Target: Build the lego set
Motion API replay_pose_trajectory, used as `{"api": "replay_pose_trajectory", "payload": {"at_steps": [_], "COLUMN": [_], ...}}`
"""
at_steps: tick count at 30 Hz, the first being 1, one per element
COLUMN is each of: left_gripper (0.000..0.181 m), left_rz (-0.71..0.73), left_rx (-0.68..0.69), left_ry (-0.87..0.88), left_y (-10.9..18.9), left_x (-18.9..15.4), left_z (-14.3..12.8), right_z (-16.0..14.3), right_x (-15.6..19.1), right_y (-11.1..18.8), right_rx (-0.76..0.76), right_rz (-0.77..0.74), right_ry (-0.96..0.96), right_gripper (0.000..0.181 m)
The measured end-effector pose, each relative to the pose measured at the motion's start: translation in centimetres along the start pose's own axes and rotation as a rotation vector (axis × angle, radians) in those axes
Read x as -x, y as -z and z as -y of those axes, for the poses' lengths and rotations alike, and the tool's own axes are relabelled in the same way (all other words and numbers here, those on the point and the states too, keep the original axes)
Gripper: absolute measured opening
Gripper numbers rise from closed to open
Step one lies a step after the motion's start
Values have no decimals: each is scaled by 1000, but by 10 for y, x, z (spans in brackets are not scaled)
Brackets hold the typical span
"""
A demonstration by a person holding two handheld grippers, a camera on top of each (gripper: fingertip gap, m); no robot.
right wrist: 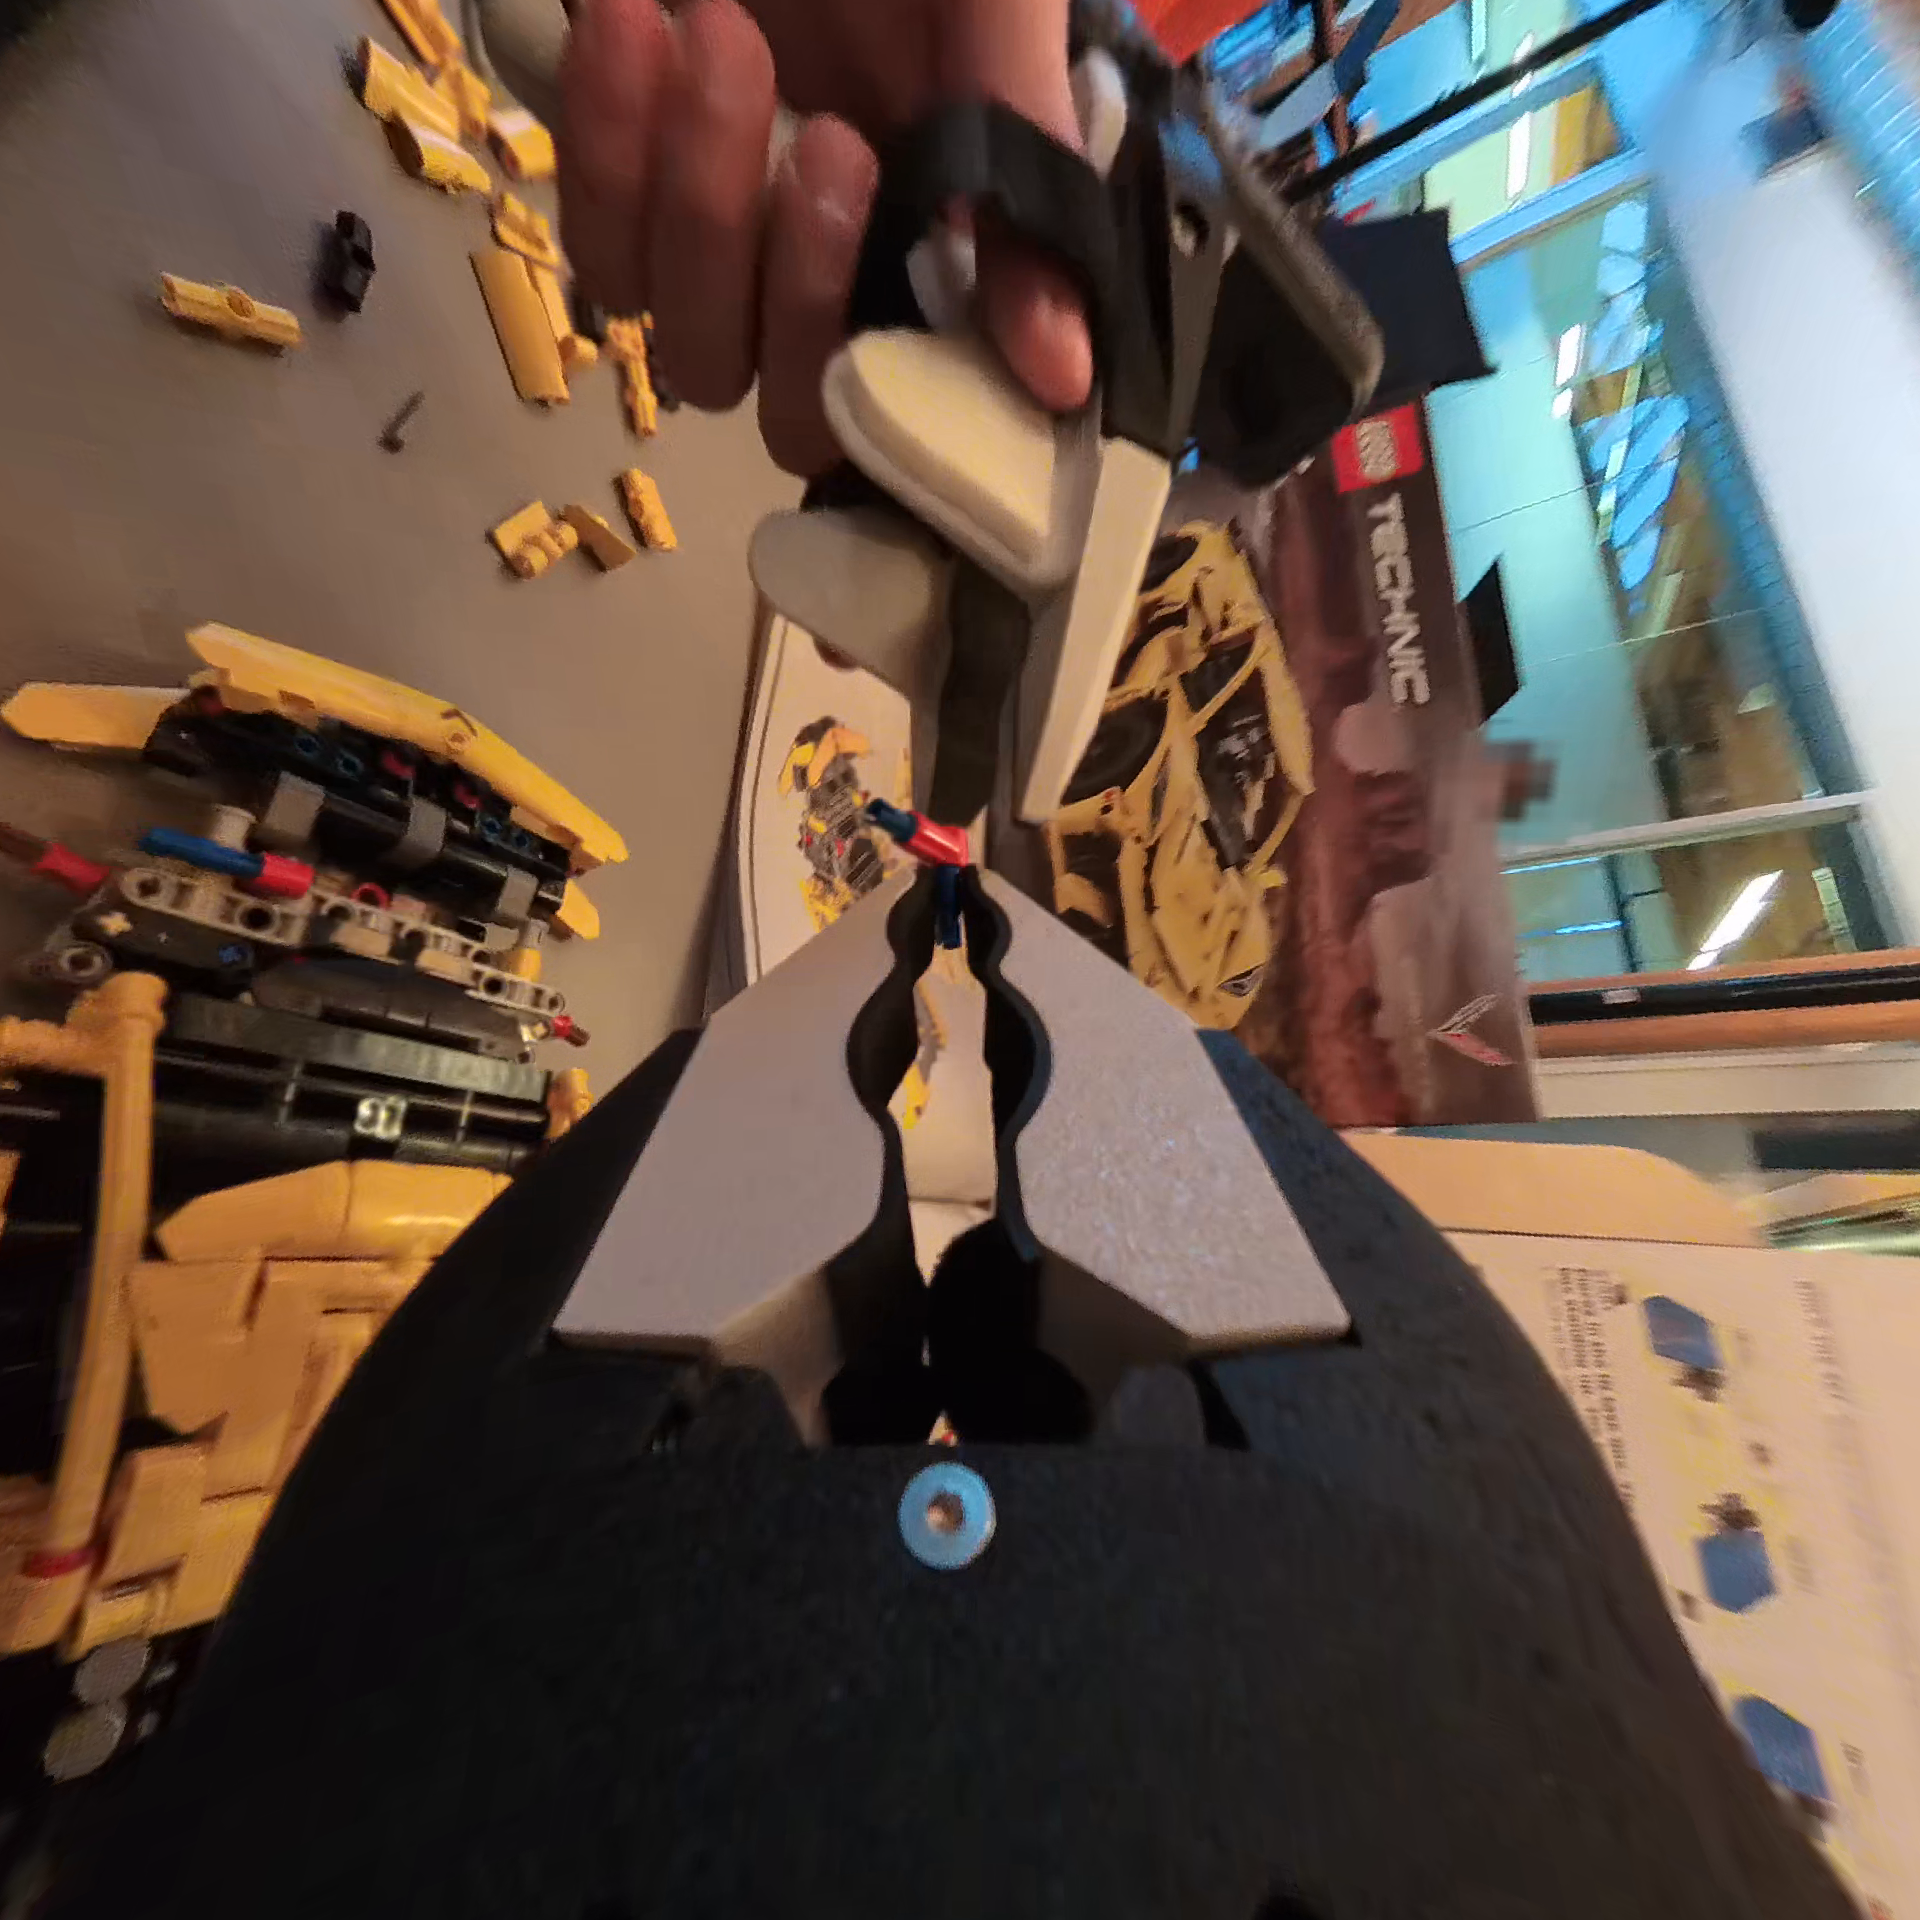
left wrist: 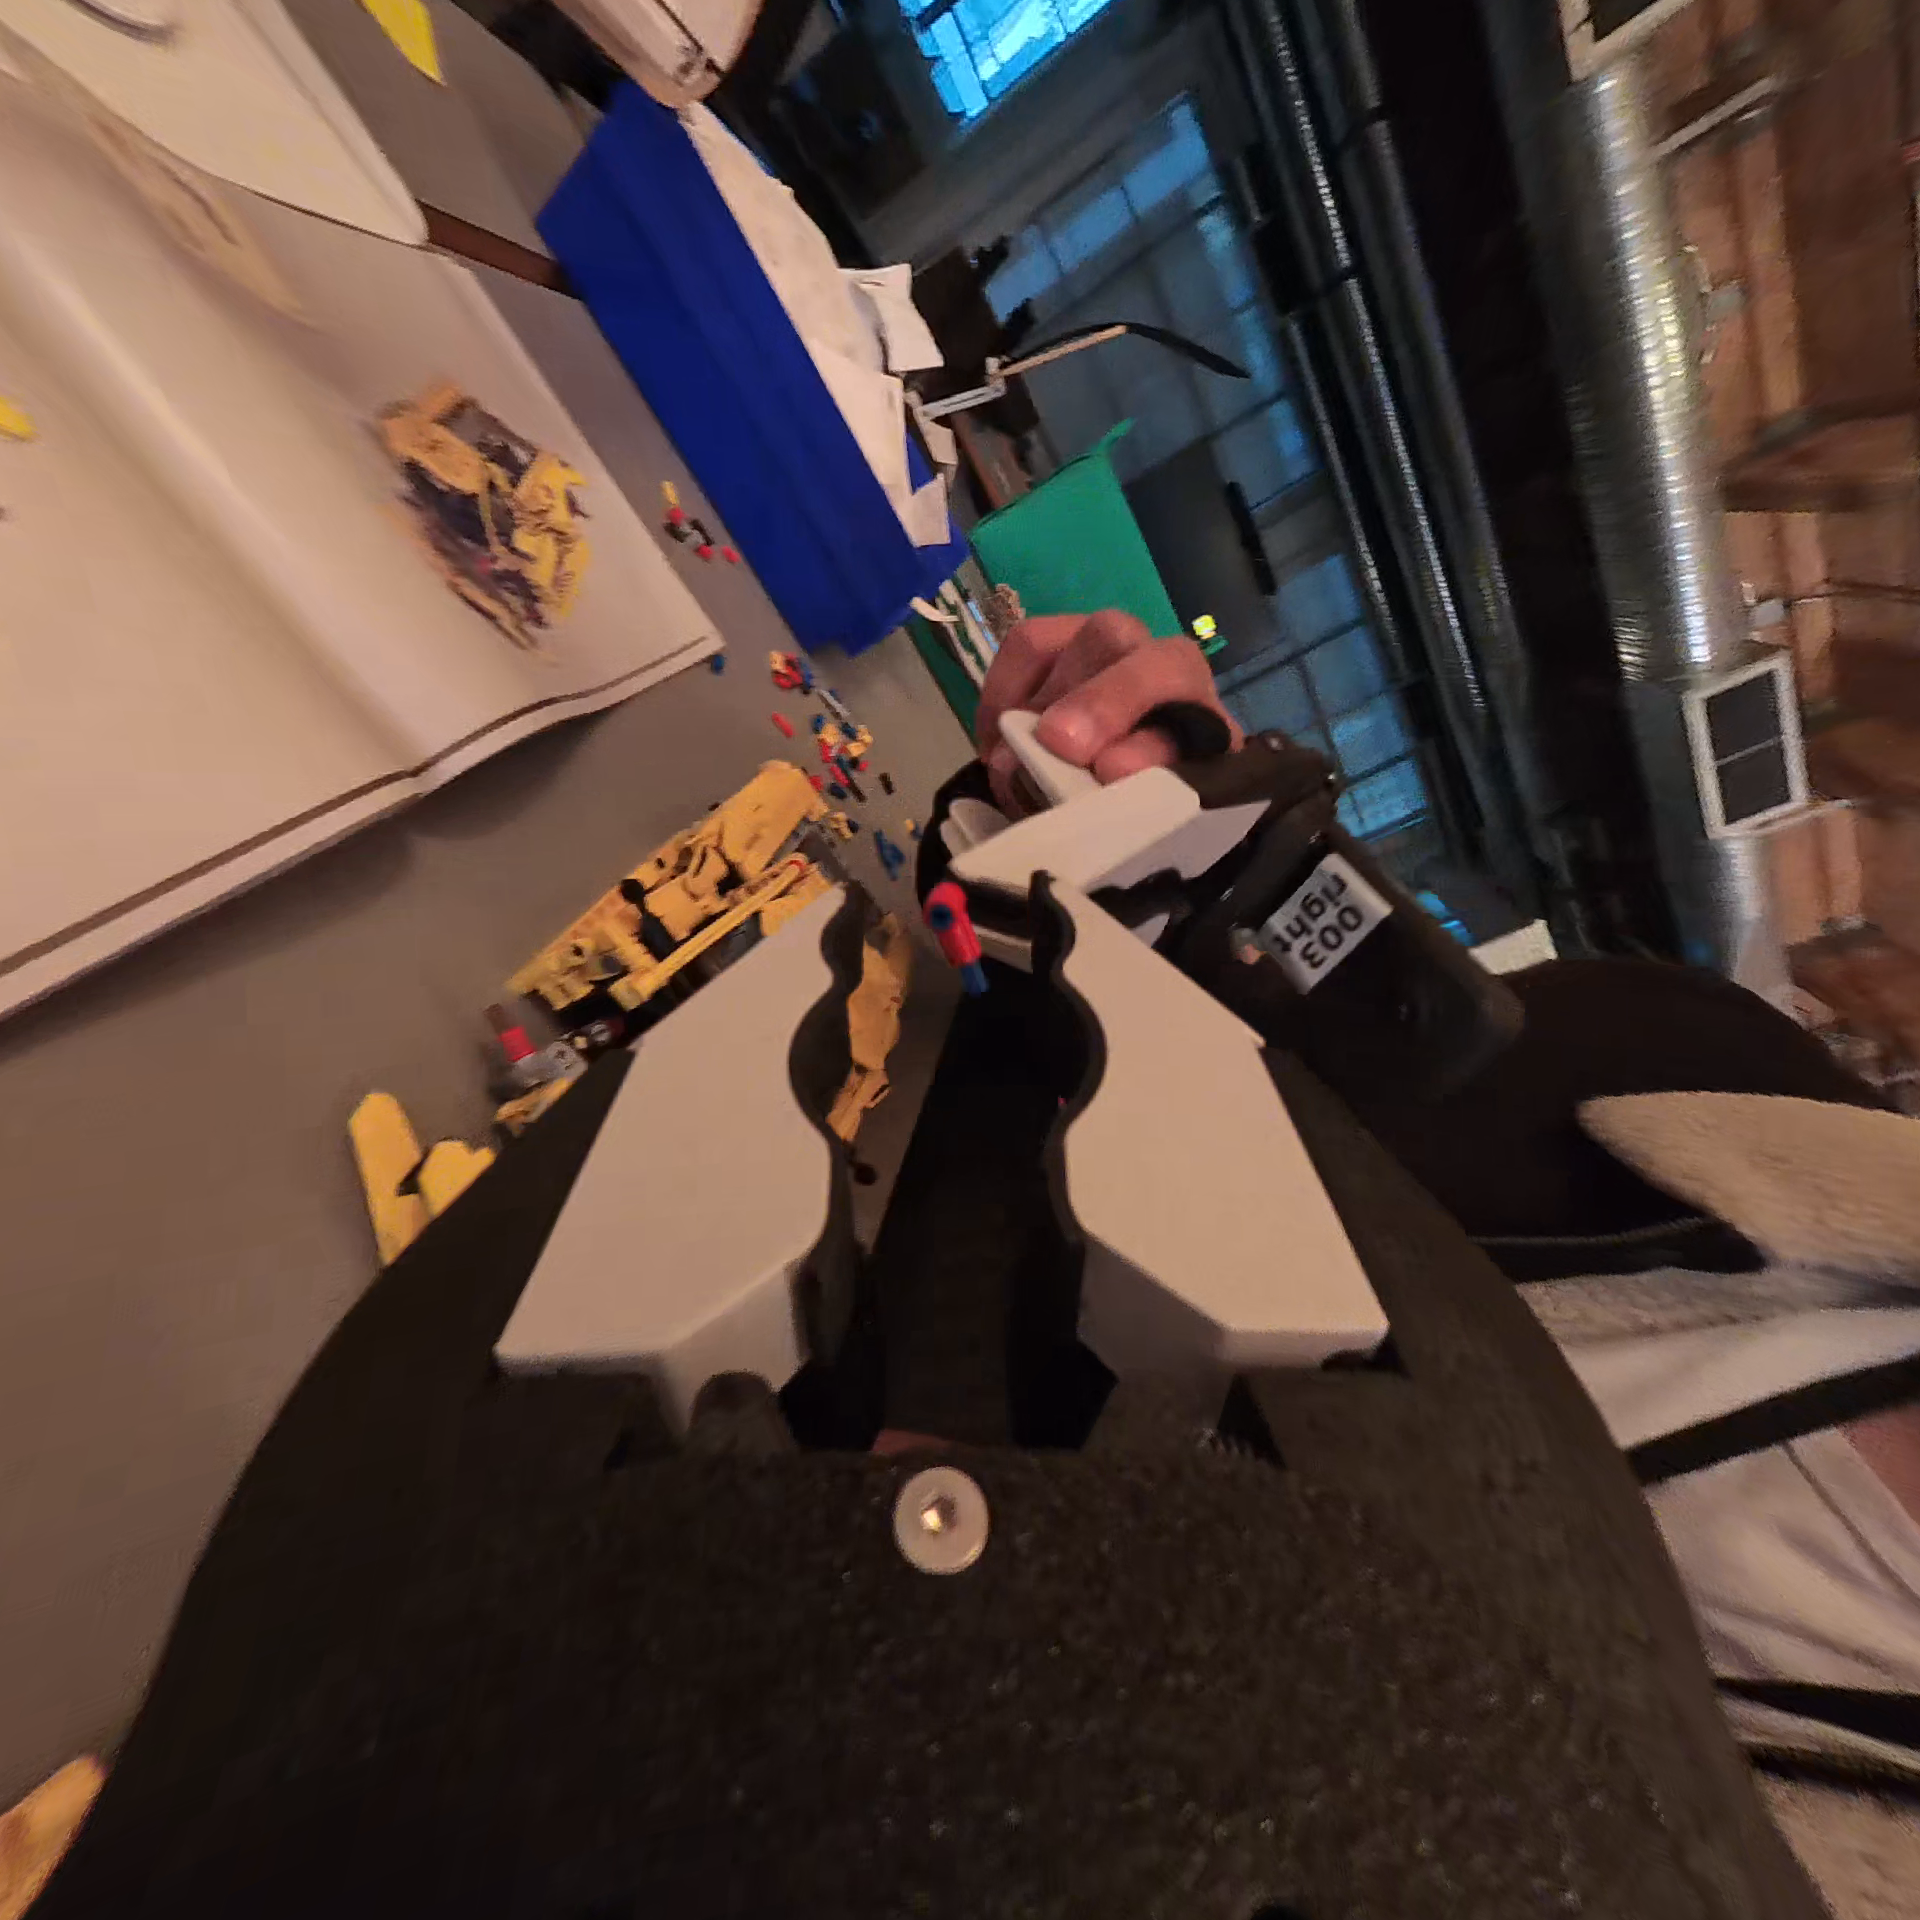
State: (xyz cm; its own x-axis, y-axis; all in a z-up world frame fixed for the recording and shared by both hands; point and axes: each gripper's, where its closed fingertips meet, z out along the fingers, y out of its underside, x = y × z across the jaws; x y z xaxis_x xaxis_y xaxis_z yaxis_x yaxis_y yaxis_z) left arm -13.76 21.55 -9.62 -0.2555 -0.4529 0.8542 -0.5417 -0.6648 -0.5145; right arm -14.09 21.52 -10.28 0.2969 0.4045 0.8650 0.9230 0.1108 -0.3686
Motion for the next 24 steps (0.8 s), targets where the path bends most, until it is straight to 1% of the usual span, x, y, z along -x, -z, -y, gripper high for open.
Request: {"api": "replay_pose_trajectory", "payload": {"at_steps": [2,4,6,8,12,15,17,19,21,24], "left_gripper": [24,21,8,7,7,7,7,6,7,7], "left_rz": [-20,-42,-60,-51,-13,-41,-30,-22,-35,60], "left_rx": [18,29,37,47,102,110,126,127,129,130], "left_ry": [-2,12,32,31,6,14,-10,-50,-99,-270], "left_y": [-2,-5,-5,-4,-3,-3,-3,-4,-5,-1], "left_x": [-3,-4,-6,-5,-3,-9,-8,-9,-14,-8], "left_z": [-5,-10,-13,-16,-23,-22,-23,-23,-24,-19], "right_z": [4,5,6,6,8,11,11,10,12,12], "right_x": [-3,0,2,4,11,7,8,8,6,-2], "right_y": [5,6,6,6,4,7,7,7,13,33], "right_rx": [-9,-17,-29,-40,-50,-66,-64,-54,-84,-130], "right_rz": [-50,-37,-25,-22,12,-41,-43,-38,-50,-83], "right_ry": [30,34,33,33,-27,15,11,-65,-173,-328], "right_gripper": [4,4,3,4,4,3,4,4,5,14]}}
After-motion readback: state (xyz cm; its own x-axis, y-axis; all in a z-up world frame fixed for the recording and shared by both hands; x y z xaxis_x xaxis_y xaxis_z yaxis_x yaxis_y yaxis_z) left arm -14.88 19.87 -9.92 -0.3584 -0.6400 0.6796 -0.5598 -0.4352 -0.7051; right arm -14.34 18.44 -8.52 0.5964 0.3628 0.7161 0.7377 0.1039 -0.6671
